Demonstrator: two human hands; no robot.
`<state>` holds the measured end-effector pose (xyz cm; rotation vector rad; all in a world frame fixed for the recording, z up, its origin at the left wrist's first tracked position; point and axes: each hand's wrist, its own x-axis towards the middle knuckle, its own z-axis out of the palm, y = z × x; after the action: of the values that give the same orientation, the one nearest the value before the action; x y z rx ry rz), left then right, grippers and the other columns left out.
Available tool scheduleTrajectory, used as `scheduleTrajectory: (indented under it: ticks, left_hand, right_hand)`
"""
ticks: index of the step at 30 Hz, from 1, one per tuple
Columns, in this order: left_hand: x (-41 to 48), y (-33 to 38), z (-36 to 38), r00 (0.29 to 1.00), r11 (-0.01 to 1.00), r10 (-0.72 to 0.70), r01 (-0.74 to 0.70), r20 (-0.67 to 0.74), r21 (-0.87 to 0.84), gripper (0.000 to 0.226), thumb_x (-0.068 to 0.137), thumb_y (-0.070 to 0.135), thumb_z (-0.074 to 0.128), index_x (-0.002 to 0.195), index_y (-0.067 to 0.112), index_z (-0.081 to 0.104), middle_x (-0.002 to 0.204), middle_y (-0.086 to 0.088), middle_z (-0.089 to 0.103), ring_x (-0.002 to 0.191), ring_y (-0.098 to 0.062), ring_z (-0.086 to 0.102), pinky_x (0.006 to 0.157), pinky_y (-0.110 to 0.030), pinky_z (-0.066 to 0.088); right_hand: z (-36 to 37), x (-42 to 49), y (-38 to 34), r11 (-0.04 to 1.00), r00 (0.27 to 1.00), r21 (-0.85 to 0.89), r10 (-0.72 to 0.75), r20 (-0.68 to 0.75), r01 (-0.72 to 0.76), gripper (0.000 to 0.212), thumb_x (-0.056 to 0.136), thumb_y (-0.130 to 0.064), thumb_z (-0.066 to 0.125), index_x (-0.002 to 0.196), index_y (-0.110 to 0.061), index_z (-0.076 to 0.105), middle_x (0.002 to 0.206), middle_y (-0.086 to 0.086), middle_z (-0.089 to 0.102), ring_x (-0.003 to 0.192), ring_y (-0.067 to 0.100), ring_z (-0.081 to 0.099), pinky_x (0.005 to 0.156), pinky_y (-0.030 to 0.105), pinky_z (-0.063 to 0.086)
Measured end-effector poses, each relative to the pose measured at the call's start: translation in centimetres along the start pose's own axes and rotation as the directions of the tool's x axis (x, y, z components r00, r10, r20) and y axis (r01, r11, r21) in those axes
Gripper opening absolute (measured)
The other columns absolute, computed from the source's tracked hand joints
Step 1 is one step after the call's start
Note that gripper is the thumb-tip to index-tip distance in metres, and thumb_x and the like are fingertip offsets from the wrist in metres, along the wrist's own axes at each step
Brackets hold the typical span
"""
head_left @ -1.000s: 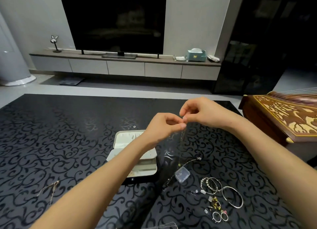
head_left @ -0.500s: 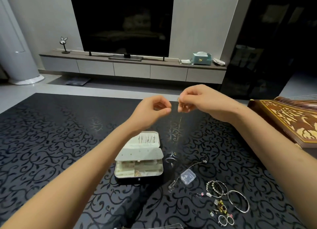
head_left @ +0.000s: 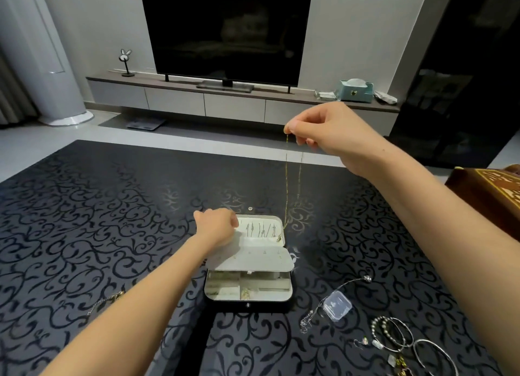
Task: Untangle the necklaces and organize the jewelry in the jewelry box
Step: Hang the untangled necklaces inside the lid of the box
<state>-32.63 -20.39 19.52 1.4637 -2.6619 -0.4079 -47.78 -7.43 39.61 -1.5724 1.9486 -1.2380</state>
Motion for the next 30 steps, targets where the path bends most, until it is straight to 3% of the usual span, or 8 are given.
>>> scheduleTrajectory:
  ticks: [5,8,12,17,22,25,30]
  left_hand:
    - [0.5,-1.5,2.4,0.997,0.994,0.058,-0.053,-0.042,0.095,0.032,0.089,0.021,0.039,0.097,0.036,0.066,0.108,0.012,0.063,0.098,-0.022,0.050,0.078,-0.036,0.019]
    - [0.6,-1.5,2.4,0.996,0.996,0.061,-0.056,-0.070,0.074,0.025,0.085,0.026,0.045,0.095,0.036,0.065,0.094,0.014,0.061,0.097,-0.018,0.048,0.079,-0.036,0.019]
    - [0.8,-2.4,3.0,0.995,1.000,0.018,-0.020,-0.097,-0.018,0.010,0.080,0.031,0.053,0.081,0.033,0.062,0.077,0.014,0.059,0.092,-0.015,0.050,0.078,-0.035,0.020]
    - [1.2,-3.1,4.8,0.976,1.000,0.029,-0.031,-0.214,-0.004,0.019,0.077,0.030,0.053,0.074,0.023,0.070,0.076,0.005,0.061,0.085,-0.018,0.049,0.069,-0.032,0.016]
    - [0.1,-3.4,5.2,0.909,0.985,0.081,-0.136,-0.408,-0.107,0.014,0.072,0.030,0.052,0.060,0.026,0.056,0.074,0.009,0.052,0.079,-0.015,0.043,0.069,-0.029,0.010]
    - [-0.6,-3.6,5.6,0.848,0.962,0.036,-0.173,-0.530,-0.211,0.008,0.065,0.026,0.050,0.058,0.023,0.053,0.070,0.012,0.049,0.074,-0.015,0.041,0.072,-0.028,0.011]
    - [-1.0,-3.9,5.8,0.795,0.935,0.027,-0.235,-0.606,-0.266,0.009,0.064,0.024,0.046,0.060,0.021,0.053,0.069,0.010,0.045,0.074,-0.017,0.039,0.075,-0.027,0.014]
  right_hand:
    - [2.3,1.8,0.2,1.000,1.000,0.015,-0.024,-0.007,0.024,0.015,0.088,-0.018,0.059,0.082,-0.013,0.071,0.062,-0.004,0.059,0.044,-0.005,0.047,0.049,0.009,0.035]
    - [3.4,2.5,0.4,0.998,0.999,0.058,-0.034,0.001,0.033,0.013,0.089,-0.013,0.058,0.084,-0.009,0.070,0.064,0.000,0.060,0.043,-0.005,0.047,0.044,0.005,0.035]
    - [5.0,3.8,0.9,0.998,0.999,0.053,-0.031,0.017,0.030,0.014,0.090,-0.016,0.058,0.086,-0.011,0.070,0.064,-0.002,0.063,0.045,-0.002,0.048,0.045,0.009,0.036]
    - [6.7,5.1,1.4,0.998,1.000,0.057,-0.004,0.019,0.003,0.015,0.090,-0.016,0.057,0.090,-0.009,0.070,0.066,-0.001,0.065,0.047,0.001,0.051,0.047,0.015,0.039]
    - [7.8,5.4,1.6,0.998,0.999,0.061,-0.010,0.031,0.008,0.015,0.092,-0.016,0.056,0.092,-0.009,0.069,0.069,0.001,0.066,0.052,0.003,0.054,0.049,0.016,0.042]
    - [8.1,5.4,1.5,0.998,0.998,0.061,-0.030,0.050,0.027,0.015,0.092,-0.018,0.056,0.093,-0.010,0.069,0.070,0.000,0.066,0.058,0.005,0.057,0.052,0.016,0.044]
    - [8.4,5.4,1.5,0.997,0.996,0.062,-0.049,0.068,0.045,0.014,0.093,-0.016,0.056,0.092,-0.010,0.069,0.072,0.003,0.066,0.062,0.008,0.059,0.056,0.019,0.049]
